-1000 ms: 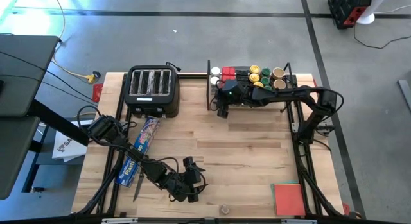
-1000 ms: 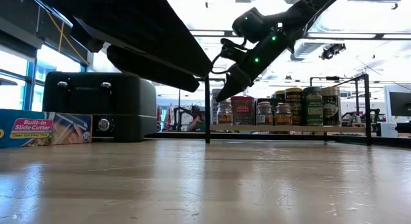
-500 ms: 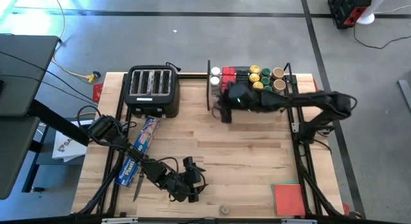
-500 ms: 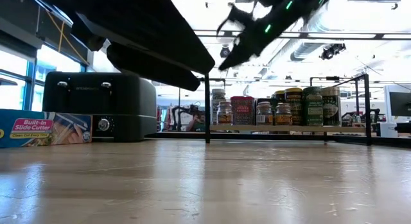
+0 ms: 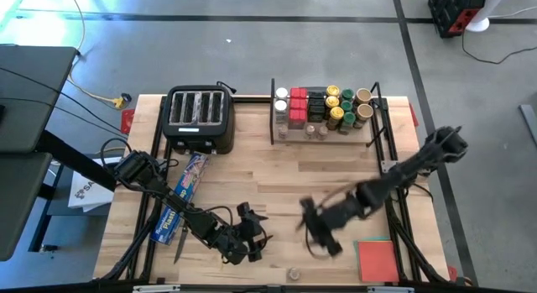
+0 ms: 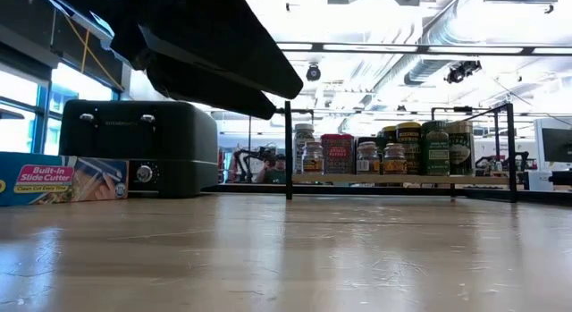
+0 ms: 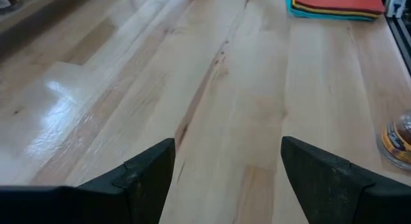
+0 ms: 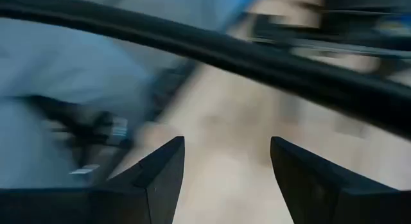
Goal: Shelf spices
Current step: Put the small brown seasoning bottle on the shelf aligned with the other small brown seasoning bottle
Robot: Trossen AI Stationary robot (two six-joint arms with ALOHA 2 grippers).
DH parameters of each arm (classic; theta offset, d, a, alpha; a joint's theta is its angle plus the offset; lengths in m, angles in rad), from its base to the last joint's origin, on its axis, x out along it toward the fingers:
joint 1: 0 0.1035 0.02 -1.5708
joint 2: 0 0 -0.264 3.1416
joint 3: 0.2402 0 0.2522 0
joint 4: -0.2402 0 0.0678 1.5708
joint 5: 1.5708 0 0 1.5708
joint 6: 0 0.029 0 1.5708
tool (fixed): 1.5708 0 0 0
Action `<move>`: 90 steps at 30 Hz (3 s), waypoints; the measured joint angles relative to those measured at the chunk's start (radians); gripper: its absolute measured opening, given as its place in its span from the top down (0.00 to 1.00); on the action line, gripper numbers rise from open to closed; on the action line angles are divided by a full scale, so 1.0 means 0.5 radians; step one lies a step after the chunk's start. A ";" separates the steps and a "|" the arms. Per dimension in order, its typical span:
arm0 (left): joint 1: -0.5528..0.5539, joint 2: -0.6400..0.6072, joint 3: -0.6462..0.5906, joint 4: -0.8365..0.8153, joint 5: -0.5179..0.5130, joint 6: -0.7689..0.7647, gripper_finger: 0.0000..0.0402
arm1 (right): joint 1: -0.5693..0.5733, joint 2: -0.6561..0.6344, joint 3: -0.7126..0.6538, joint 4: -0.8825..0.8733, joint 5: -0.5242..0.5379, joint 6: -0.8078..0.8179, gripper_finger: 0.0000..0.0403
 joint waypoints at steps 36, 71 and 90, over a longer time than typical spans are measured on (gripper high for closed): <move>-0.151 0.000 0.000 0.011 -0.240 -0.558 0.30 | 0.357 1.073 0.000 1.180 -0.018 0.138 0.24; -0.122 0.000 0.000 0.001 -0.412 -0.553 0.30 | -0.417 0.483 -0.263 0.255 0.342 0.037 0.61; -0.060 0.000 0.000 0.045 -0.469 -0.468 0.30 | -1.487 0.021 -0.590 0.750 0.556 0.084 0.61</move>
